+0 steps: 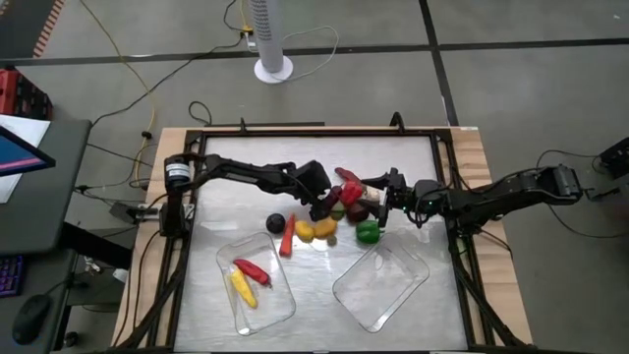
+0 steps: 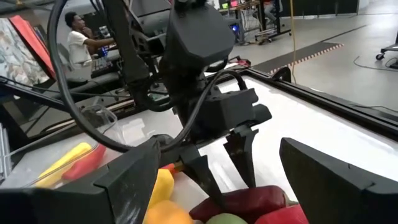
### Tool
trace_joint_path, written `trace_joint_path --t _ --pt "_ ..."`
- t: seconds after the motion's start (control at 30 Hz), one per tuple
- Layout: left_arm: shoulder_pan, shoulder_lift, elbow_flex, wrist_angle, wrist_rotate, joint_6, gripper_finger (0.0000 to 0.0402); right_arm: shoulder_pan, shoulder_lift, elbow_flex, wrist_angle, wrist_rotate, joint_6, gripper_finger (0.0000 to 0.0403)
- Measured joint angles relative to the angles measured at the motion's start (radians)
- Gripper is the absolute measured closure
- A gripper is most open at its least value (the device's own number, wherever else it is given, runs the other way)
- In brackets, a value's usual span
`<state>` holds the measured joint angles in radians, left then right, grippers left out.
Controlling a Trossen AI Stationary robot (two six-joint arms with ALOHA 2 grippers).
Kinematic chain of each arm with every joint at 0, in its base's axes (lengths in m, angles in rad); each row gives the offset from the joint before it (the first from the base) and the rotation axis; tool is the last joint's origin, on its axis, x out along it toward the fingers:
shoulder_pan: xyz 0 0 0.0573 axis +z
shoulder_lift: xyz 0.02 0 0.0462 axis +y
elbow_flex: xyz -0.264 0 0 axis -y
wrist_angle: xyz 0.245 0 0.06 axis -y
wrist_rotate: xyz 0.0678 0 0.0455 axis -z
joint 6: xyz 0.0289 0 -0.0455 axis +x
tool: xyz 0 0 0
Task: Sort produce into baskets
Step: Put the red chili pepper into the left transparent bin
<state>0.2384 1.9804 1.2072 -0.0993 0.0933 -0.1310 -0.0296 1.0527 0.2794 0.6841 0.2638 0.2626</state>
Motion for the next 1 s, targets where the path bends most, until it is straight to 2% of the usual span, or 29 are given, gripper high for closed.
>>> trace_joint_path --t 0.23,0.47,0.6,0.73,0.9,0.97,1.0 --pt "-0.002 0.004 -0.003 0.051 0.044 -0.043 0.0171 0.001 0.000 0.000 -0.001 0.000 0.000 0.0046" --pt "-0.003 0.057 -0.001 0.079 0.039 -0.087 0.0110 0.001 0.000 0.000 0.001 0.000 0.000 0.0046" --pt "-0.003 0.069 0.007 0.060 0.002 -0.059 0.0106 0.001 0.000 0.000 0.001 0.000 0.000 0.0046" --pt "-0.005 0.052 0.005 0.029 -0.028 -0.007 0.0155 0.001 0.000 0.000 -0.001 0.000 0.000 0.0046" --pt "-0.003 -0.027 0.008 -0.078 -0.035 0.034 0.0275 0.001 0.000 0.000 -0.005 0.000 0.000 0.0046" --pt "-0.004 -0.089 0.021 -0.169 0.014 0.047 0.0320 0.002 0.000 0.000 -0.006 0.000 0.000 0.0046" --pt "-0.006 -0.124 0.025 -0.217 0.066 0.050 0.0327 0.002 0.000 0.000 -0.006 0.000 0.000 0.0046"
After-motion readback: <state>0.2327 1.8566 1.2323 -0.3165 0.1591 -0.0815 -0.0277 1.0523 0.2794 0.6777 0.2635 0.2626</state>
